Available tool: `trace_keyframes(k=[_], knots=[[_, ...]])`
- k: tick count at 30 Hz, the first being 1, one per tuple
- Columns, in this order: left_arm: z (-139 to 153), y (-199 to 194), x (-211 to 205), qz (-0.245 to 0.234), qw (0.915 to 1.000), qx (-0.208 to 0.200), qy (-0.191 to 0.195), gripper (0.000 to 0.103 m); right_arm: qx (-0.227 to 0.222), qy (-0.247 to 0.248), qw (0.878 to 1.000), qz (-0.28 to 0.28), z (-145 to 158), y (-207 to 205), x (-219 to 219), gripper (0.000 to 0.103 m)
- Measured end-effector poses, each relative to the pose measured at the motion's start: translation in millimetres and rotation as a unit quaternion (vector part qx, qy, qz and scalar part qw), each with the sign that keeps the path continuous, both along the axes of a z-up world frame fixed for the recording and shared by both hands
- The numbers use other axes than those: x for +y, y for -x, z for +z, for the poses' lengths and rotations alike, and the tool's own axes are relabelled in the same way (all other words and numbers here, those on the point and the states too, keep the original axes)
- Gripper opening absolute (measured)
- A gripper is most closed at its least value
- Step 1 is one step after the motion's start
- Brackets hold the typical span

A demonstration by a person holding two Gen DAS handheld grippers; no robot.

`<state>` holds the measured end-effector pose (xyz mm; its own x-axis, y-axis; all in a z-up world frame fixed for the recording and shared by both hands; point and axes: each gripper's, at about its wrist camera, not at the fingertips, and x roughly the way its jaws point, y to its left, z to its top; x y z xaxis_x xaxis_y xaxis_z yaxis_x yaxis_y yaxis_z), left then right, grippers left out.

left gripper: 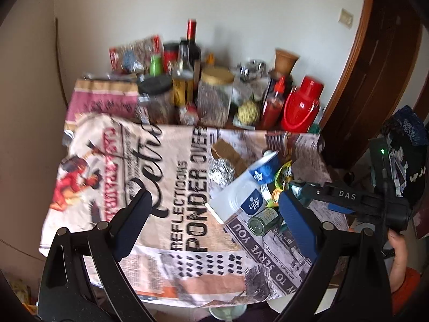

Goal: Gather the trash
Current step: 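Grasp the green glass bottle with the left tool while the right tool grasps the dark green plastic bag, then lift the green bottle with the left tool while the right tool carries the green bag toward the bucket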

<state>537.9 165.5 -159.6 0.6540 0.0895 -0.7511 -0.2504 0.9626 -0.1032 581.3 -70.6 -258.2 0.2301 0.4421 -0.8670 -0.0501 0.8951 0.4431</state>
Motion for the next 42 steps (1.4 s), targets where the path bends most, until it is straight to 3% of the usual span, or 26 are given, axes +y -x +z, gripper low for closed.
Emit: trace_keyframes(k=[4,8,11,14,21,26,28,29,34,42], knots=[[-40.2,-30.7,-8.1,0.004,0.9985,0.047,0.027,0.096,0.046,-0.014,0.999,0.018,-26.9,-15.3,-0.7,0.075],[-78.9,-50.2,-19.1,0.003,0.9939,0.094,0.057,0.096,0.074,-0.028,0.995,0.053,-38.8,-20.0,-4.9,0.046],[-103.6,-61.6,-29.4,-0.002,0.9896,0.120,0.079,0.096,0.074,-0.022,0.994,0.083,-39.4,-22.0,-12.1,0.033],[-124.2,-73.0,-43.8,-0.014,0.9854,0.141,0.095,0.096,0.071,-0.013,0.993,0.095,-37.8,-21.9,-29.8,0.027],[-158.2,-95.2,-66.5,-0.022,0.9782,0.170,0.117,0.096,0.057,0.015,0.994,0.090,-33.2,-25.5,-72.4,0.023],[-177.3,-101.9,-72.9,-0.004,0.9733,0.197,0.117,0.077,0.050,0.017,0.995,0.085,-29.4,-28.9,-85.2,0.023],[-180.6,-101.6,-74.0,-0.001,0.9725,0.196,0.125,0.065,0.043,0.018,0.995,0.086,-26.7,-29.9,-87.1,0.023],[-180.8,-100.6,-74.6,0.000,0.9719,0.196,0.130,0.065,0.040,0.017,0.995,0.086,-25.3,-30.4,-87.5,0.023],[-172.0,-89.6,-77.3,-0.016,0.9717,0.194,0.134,0.065,0.022,0.013,0.996,0.081,-15.2,-26.0,-85.1,0.023],[-122.0,-56.1,-57.2,-0.041,0.9804,0.157,0.112,0.065,-0.022,0.014,0.998,0.059,14.9,-2.9,-76.9,0.023]])
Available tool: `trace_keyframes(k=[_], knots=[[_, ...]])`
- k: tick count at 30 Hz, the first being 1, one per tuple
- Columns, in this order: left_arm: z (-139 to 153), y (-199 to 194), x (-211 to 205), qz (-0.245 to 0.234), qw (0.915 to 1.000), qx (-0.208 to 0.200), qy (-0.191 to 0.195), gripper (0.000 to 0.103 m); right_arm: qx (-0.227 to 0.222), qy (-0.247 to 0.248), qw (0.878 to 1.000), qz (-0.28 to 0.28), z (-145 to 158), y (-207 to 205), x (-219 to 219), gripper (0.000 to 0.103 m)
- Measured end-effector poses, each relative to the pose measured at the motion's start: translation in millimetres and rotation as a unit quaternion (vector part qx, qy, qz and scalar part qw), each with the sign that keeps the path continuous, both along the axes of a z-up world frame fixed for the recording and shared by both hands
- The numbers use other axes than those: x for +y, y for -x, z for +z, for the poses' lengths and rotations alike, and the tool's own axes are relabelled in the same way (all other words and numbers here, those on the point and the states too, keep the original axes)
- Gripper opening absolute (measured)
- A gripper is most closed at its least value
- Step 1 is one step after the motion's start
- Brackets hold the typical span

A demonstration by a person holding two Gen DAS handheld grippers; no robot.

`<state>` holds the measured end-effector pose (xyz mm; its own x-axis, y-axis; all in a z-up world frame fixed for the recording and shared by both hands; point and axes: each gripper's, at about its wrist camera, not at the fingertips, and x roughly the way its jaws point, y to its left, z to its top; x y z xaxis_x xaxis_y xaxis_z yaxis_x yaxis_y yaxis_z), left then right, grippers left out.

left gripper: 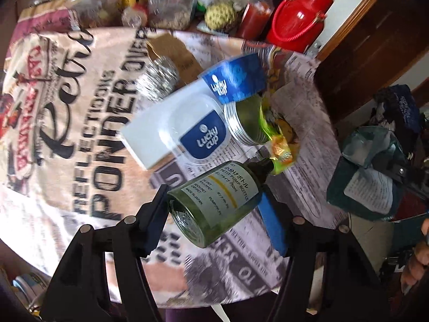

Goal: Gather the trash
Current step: 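Lift the green bottle with the left tool while the right tool carries the green bag toward the bucket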

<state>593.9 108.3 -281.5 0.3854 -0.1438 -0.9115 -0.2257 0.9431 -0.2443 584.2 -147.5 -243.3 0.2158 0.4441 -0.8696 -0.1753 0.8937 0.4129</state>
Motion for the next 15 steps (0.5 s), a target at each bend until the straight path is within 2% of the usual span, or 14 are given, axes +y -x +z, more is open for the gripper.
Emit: trace_keyframes(k=[5,9,15], knots=[[42.8,32.2,17.3,-0.013,0.9985,-0.051,-0.017,0.065,-0.045,0.004,0.999,-0.025,27.7,26.4,10.0,0.023],[79.0,60.4,30.2,-0.025,0.9941,-0.095,-0.046,0.065,-0.076,-0.006,0.996,-0.046,51.3,52.4,17.8,0.023],[121.4,107.5,48.7,-0.034,0.9875,-0.144,-0.054,0.065,-0.122,-0.021,0.990,-0.062,85.3,94.0,29.1,0.023]])
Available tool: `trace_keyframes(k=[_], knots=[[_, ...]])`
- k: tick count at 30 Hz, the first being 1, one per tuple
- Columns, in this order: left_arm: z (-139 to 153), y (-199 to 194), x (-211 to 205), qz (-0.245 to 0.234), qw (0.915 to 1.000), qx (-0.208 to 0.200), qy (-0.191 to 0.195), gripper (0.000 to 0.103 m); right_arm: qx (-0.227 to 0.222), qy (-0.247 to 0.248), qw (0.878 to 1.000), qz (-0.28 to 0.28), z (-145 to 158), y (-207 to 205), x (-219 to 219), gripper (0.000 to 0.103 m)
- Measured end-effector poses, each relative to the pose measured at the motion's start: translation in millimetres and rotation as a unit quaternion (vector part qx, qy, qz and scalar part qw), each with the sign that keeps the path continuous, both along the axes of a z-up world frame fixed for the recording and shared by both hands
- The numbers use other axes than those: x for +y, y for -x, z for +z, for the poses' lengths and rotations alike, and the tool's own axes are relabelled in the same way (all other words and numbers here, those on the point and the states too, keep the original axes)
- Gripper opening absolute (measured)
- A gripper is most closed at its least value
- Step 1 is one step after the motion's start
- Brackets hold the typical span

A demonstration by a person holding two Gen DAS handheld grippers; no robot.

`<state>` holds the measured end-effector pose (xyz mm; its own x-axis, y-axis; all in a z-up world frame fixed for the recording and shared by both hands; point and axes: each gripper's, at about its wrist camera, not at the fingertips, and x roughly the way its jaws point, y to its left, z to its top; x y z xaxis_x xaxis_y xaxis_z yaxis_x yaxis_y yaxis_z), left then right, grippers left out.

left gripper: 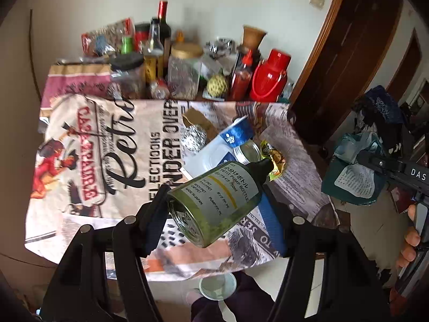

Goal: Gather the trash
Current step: 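Lift the green bottle with the left tool while the right tool carries the green bag toward the bucket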

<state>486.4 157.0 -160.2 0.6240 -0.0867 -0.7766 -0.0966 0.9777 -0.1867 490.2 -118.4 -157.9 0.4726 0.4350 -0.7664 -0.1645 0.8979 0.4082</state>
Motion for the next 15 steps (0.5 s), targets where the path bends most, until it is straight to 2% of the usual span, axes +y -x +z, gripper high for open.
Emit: trace_keyframes(k=[7,15], knots=[[42.1,49.4,1.3,0.014,0.9985,-0.052,0.007,0.064,-0.042,-0.004,0.999,0.010,29.4,38.8,1.3,0.023],[80.5,112.7,-48.1,0.042,0.9935,-0.105,-0.010,0.065,-0.092,-0.011,0.994,0.053,54.2,84.1,-20.3,0.023]])
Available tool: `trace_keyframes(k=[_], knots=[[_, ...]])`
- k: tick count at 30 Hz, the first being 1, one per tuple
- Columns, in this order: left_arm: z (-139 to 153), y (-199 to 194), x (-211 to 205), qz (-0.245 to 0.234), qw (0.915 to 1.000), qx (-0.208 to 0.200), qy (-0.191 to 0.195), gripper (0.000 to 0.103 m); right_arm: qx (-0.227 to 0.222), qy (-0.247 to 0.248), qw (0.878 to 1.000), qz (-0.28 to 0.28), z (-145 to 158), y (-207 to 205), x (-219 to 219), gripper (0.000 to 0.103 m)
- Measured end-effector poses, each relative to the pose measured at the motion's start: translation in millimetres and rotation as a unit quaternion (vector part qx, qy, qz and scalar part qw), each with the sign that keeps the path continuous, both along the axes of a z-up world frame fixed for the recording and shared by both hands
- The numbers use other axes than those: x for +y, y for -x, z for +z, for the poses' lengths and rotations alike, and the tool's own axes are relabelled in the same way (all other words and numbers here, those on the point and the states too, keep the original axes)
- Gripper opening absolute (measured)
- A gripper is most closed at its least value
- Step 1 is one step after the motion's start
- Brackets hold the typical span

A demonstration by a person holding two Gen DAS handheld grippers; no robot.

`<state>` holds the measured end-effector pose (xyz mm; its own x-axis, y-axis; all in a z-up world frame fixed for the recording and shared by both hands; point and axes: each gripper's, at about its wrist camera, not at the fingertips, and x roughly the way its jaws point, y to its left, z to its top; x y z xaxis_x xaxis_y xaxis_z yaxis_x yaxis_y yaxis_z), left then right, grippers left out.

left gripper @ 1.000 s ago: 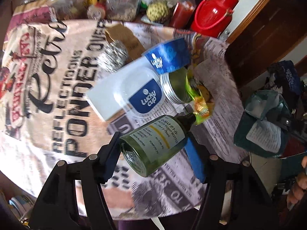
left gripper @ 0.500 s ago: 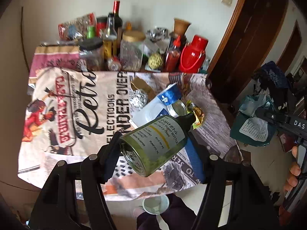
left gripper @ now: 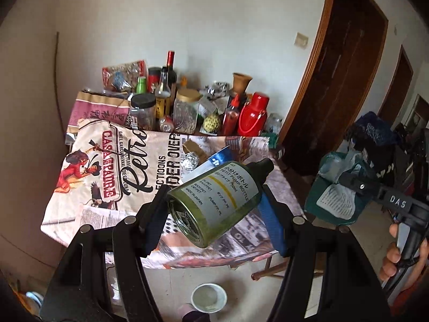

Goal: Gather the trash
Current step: 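Lift the green bottle with the left tool while the right tool carries the green bag toward the bucket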

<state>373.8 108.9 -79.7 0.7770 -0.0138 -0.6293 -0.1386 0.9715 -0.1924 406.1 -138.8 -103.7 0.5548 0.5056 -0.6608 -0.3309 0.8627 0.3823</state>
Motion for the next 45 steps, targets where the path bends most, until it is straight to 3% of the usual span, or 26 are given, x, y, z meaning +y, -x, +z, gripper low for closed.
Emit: trace_keyframes(k=[7,12,19,24,29,35,40,45], knots=[[5.1,64.5,-72.6,0.036,0.9991,-0.014,0.018,0.065,-0.008,0.002,0.999,0.050,3.1,46.8,-44.2,0.023],[-5.0,95.8,-109.8,0.059,0.9978,0.013,0.028,0.065,0.010,0.012,0.997,0.073,-4.3,71.5,-73.8,0.023],[-24.7,125.3,-131.0,0.082,0.9950,0.047,0.032,0.065,0.035,0.018,0.994,0.100,-25.2,90.7,-88.8,0.023],[-56.4,127.7,-130.5,0.089,0.9919,0.086,0.028,0.065,0.059,0.016,0.992,0.115,-52.8,95.0,-85.9,0.023],[-107.0,111.0,-119.2,0.088,0.9871,0.127,0.041,0.065,0.103,0.022,0.987,0.123,-102.7,88.5,-73.1,0.023],[-193.6,80.4,-106.8,0.073,0.9819,0.173,0.028,0.065,0.150,0.037,0.981,0.121,-185.4,71.6,-52.3,0.023],[-287.6,57.0,-91.3,0.058,0.9749,0.212,0.037,0.065,0.187,0.046,0.976,0.101,-268.5,58.7,-38.1,0.023],[-395.3,48.8,-74.2,0.050,0.9664,0.249,0.040,0.065,0.193,0.068,0.974,0.097,-345.3,55.2,-19.1,0.024]])
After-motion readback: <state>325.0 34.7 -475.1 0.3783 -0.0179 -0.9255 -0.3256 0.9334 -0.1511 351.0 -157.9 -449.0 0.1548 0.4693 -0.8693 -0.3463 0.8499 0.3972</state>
